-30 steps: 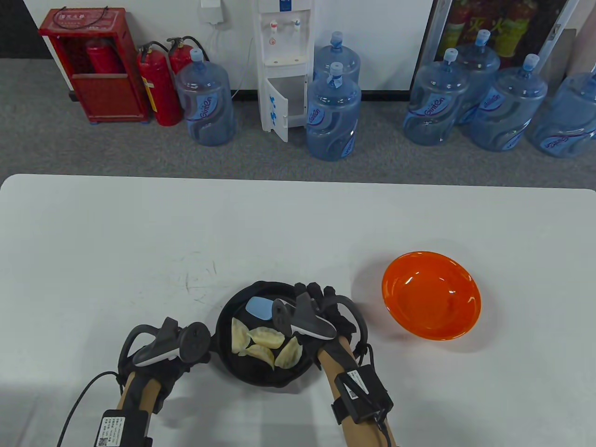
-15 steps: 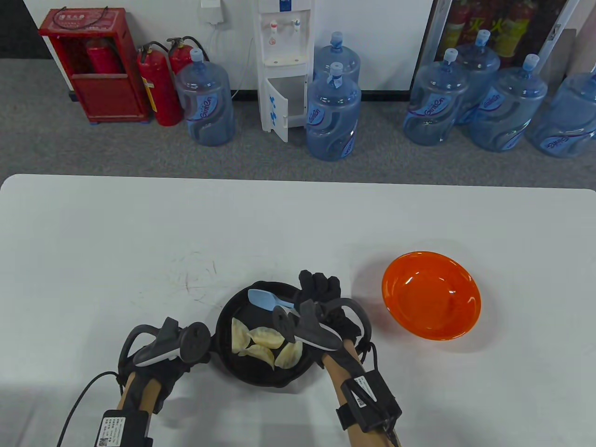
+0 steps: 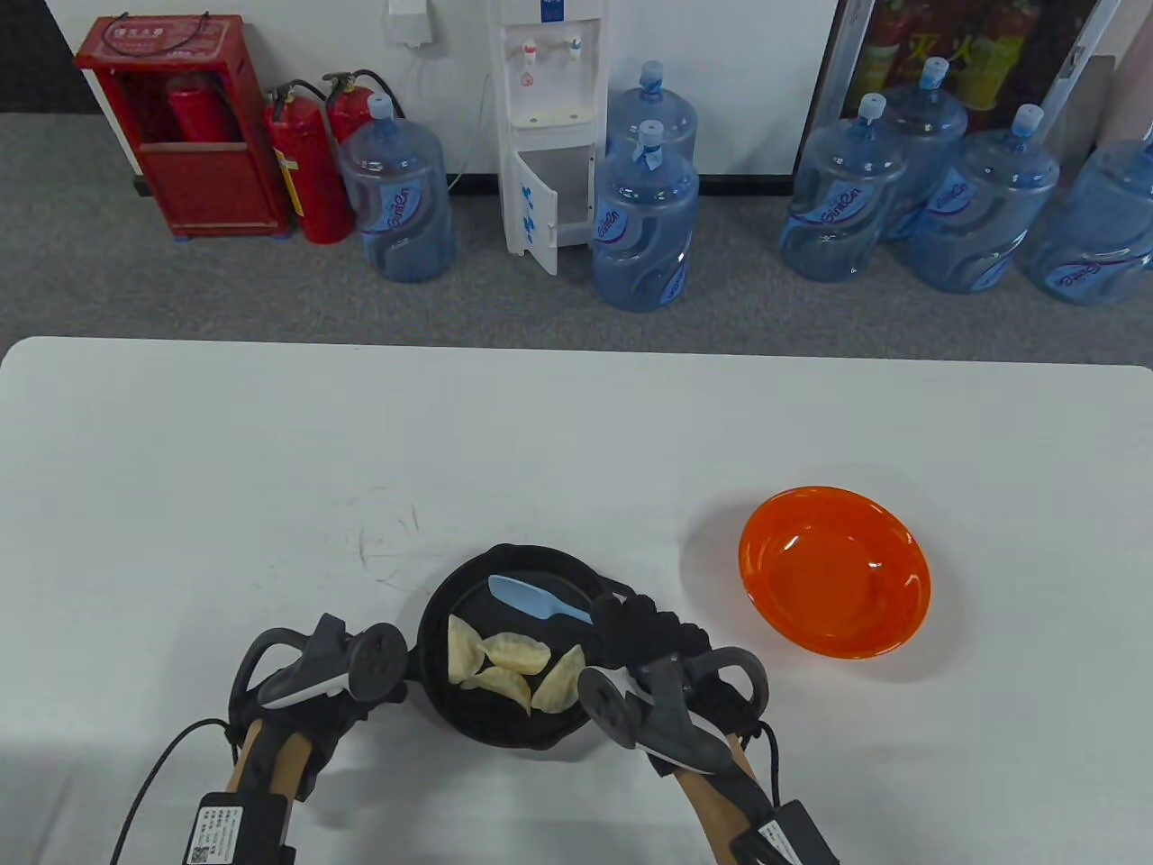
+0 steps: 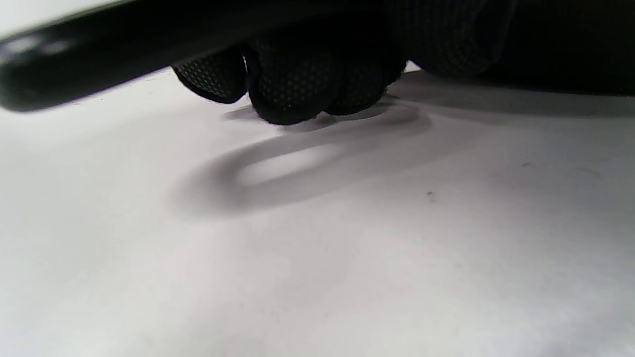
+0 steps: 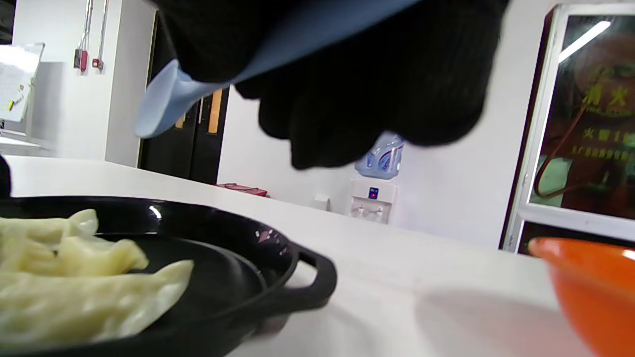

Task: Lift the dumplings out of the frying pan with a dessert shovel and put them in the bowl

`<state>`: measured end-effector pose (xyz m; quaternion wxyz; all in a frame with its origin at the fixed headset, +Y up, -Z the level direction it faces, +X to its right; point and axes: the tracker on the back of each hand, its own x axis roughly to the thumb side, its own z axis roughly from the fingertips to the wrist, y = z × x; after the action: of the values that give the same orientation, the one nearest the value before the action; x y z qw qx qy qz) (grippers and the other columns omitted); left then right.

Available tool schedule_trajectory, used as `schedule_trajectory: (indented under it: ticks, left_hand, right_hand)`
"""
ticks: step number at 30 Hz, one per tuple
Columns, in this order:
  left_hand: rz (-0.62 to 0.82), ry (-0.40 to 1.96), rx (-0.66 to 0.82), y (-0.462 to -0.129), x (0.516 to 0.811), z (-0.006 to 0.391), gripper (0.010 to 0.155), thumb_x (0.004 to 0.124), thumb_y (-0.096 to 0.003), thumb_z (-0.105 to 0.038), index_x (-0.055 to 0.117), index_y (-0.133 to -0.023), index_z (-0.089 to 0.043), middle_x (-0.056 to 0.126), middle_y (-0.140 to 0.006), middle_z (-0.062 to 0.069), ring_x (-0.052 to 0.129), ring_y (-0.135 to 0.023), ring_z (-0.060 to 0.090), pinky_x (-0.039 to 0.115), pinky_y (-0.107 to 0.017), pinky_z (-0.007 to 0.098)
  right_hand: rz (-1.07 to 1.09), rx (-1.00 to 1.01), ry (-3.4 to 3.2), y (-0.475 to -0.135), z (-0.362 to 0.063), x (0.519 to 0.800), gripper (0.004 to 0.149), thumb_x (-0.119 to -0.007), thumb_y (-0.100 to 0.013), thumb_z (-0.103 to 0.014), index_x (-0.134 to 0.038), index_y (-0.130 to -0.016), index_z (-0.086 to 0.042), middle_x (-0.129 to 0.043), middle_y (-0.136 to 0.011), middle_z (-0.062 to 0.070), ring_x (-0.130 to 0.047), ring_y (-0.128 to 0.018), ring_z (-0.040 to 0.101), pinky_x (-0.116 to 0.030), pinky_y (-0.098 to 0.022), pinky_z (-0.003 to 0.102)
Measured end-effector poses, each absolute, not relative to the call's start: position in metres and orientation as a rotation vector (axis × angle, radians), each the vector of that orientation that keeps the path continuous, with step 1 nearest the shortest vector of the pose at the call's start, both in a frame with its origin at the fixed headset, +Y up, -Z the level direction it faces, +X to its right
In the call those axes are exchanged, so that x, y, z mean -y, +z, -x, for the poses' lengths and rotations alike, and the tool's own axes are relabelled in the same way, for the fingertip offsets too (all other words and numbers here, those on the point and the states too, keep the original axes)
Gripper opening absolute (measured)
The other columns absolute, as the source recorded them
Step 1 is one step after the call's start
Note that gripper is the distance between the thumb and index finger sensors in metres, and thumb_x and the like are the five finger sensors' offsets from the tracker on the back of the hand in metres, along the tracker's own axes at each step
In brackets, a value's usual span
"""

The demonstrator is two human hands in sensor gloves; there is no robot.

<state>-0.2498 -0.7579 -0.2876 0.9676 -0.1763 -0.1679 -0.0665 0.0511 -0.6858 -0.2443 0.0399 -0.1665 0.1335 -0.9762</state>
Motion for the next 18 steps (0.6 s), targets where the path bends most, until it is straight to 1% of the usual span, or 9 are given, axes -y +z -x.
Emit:
schedule_trajectory:
  ticks: [2, 4, 6, 9, 12, 18]
  left_hand:
    - [0.358, -0.133, 0.337, -0.287, 0.758, 0.250, 0.052, 0.074, -0.0538, -0.049, 0.069, -0.101, -0.028, 0.087, -0.086, -0.008, 0.100, -0.069, 0.011, 0.078, -0.075, 0.048]
    - [0.358, -0.135, 0.336, -0.287, 0.758, 0.250, 0.051, 0.074, -0.0538, -0.049, 0.069, -0.101, -0.028, 0.087, -0.086, -0.008, 0.100, -0.069, 0.011, 0.078, -0.075, 0.048]
    - [0.357, -0.139, 0.336, -0.287, 0.758, 0.249, 0.052, 0.074, -0.0539, -0.049, 0.069, -0.101, -0.028, 0.087, -0.086, -0.008, 0.100, -0.069, 0.011, 0.079, -0.075, 0.048]
    - [0.362, -0.134, 0.336, -0.287, 0.758, 0.250, 0.051, 0.074, -0.0539, -0.049, 0.069, -0.101, -0.028, 0.087, -0.086, -0.008, 0.100, -0.069, 0.011, 0.079, -0.075, 0.048]
    - [0.363, -0.133, 0.336, -0.287, 0.758, 0.250, 0.051, 0.073, -0.0539, -0.049, 0.069, -0.101, -0.029, 0.087, -0.086, -0.008, 0.100, -0.068, 0.011, 0.079, -0.075, 0.048]
    - [0.362, -0.138, 0.336, -0.287, 0.758, 0.250, 0.051, 0.073, -0.0541, -0.049, 0.069, -0.101, -0.028, 0.087, -0.086, -0.008, 0.100, -0.069, 0.011, 0.079, -0.075, 0.048]
  right_hand:
    - [0.552, -0.410, -2.987, -0.242, -0.052, 0.690, 0.043, -0.069, -0.062, -0.038, -0.076, -0.101, -0.022, -0.091, -0.082, 0.010, -0.101, -0.047, 0.017, -0.091, -0.029, 0.035]
    - [0.609, -0.468, -2.943, -0.238, -0.051, 0.690, 0.042, -0.071, -0.061, -0.039, -0.078, -0.100, -0.025, -0.093, -0.080, 0.008, -0.100, -0.044, 0.016, -0.089, -0.027, 0.034]
    - [0.654, -0.481, -2.922, -0.235, -0.050, 0.690, 0.042, -0.071, -0.060, -0.039, -0.080, -0.100, -0.028, -0.093, -0.079, 0.006, -0.099, -0.043, 0.016, -0.087, -0.026, 0.034]
    - [0.706, -0.502, -2.875, -0.229, -0.044, 0.690, 0.041, -0.073, -0.060, -0.040, -0.082, -0.098, -0.028, -0.094, -0.078, 0.005, -0.099, -0.041, 0.017, -0.086, -0.026, 0.034]
    - [0.728, -0.528, -2.751, -0.226, -0.035, 0.693, 0.041, -0.075, -0.059, -0.041, -0.083, -0.097, -0.029, -0.095, -0.078, 0.004, -0.099, -0.041, 0.016, -0.087, -0.026, 0.034]
    - [0.752, -0.502, -2.638, -0.222, -0.020, 0.702, 0.040, -0.076, -0.058, -0.042, -0.085, -0.096, -0.029, -0.096, -0.077, 0.004, -0.100, -0.042, 0.016, -0.087, -0.027, 0.034]
